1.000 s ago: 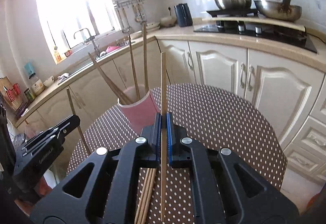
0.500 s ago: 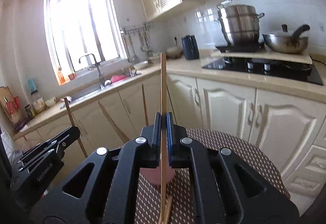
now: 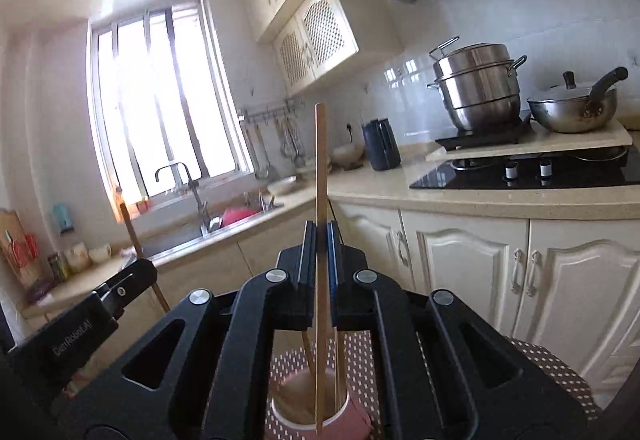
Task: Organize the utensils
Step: 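Lift both held chopsticks upright and carry them over the pink cup, then open both grippers to drop the chopsticks into the pink cup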
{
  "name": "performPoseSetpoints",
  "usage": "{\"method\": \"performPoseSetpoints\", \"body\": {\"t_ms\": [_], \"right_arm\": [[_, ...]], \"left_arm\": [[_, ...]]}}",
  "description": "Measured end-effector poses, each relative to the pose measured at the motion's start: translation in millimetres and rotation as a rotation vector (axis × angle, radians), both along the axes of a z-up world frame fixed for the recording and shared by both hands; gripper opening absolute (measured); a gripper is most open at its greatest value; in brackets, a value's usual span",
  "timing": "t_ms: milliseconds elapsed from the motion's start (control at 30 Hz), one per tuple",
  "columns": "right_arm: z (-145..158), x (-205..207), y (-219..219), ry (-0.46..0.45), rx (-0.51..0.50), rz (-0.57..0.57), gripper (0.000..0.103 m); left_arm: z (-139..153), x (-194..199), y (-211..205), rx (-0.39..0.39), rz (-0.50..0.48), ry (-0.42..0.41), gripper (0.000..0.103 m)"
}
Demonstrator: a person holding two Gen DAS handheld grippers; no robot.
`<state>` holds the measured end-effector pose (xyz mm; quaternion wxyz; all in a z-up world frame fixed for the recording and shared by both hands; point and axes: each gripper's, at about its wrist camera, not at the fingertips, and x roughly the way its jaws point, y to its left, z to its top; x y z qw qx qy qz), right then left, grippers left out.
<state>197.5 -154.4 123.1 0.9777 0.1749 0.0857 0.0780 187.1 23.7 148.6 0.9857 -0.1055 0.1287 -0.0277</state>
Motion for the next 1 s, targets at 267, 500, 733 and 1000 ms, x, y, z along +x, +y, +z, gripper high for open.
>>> {"method": "performPoseSetpoints", "body": {"t_ms": [267,500,733,1000], "right_arm": [[-22,25,-4,-0.015,0.025,0.003,0.006],[-45,35,6,0.069,-0.014,0.046,0.006],[-59,32,18,0.153,-0.081,0.132,0.006],[-72,14,12,0.22,-0.133,0.112,0.064]], "left_arm": [[-13,23,-10,0.03,0.045,-0.049,0.006],[-44,40,-10,0.048,0.036,0.049,0.006],[-65,31,-6,0.093,0.031,0.102,0.007],[-84,7,3,0.136,0.027,0.138,0.04]]}}
